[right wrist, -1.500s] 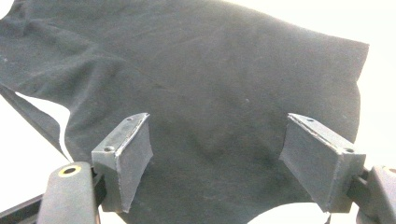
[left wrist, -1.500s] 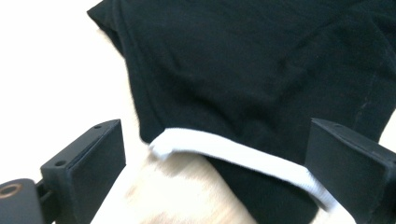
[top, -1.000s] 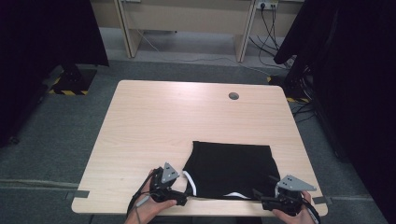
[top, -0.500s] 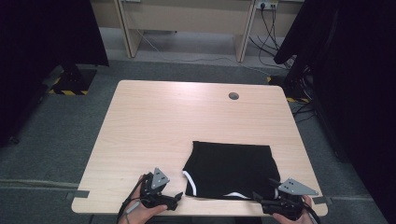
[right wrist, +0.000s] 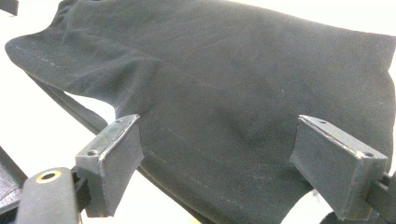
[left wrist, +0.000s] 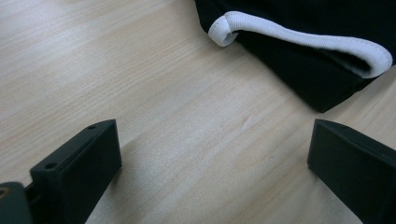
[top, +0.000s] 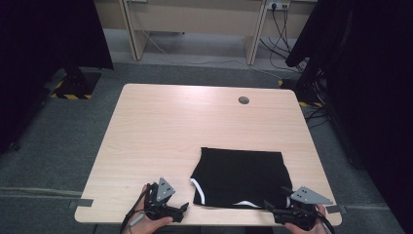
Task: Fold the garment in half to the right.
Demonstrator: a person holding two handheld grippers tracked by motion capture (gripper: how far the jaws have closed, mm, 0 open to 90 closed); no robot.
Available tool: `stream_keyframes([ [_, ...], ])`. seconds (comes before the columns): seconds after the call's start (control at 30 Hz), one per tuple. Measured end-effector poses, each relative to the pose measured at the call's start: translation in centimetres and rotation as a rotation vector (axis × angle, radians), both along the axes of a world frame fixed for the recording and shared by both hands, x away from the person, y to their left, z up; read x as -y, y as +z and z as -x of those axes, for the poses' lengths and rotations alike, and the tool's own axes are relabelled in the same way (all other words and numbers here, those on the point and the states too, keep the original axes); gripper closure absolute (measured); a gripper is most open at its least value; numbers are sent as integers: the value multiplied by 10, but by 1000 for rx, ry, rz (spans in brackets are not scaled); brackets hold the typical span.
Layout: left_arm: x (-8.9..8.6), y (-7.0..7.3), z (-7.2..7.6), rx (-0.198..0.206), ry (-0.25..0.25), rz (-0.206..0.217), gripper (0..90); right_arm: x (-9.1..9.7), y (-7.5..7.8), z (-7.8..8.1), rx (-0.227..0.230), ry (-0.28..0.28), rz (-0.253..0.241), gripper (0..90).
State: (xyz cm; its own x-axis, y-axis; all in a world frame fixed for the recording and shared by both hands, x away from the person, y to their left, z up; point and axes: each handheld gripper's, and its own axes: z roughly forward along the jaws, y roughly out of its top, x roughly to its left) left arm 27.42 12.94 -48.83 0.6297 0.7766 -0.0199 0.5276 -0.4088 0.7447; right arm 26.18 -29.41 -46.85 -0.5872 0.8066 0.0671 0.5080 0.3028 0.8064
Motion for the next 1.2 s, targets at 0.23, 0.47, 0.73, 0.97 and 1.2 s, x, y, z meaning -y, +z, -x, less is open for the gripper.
stream_keyframes([
  [0.23, 1, 0, 1, 1, 4, 0, 17, 2, 0, -3, -1, -17, 11, 172],
  [0.47, 13, 6, 6, 22, -35, 46, 29, 5, -2, -4, -4, -36, 16, 173],
  [0.73, 35, 6, 5, 10, -81, 62, 53, 4, -1, -3, -4, -31, 19, 174],
  [0.97, 47, 5, 2, 13, -91, 68, 103, 3, -2, -3, -7, -24, 23, 174],
  [1.2, 60, 4, -1, 16, -123, 42, 216, 4, -1, -3, -6, -22, 22, 176],
])
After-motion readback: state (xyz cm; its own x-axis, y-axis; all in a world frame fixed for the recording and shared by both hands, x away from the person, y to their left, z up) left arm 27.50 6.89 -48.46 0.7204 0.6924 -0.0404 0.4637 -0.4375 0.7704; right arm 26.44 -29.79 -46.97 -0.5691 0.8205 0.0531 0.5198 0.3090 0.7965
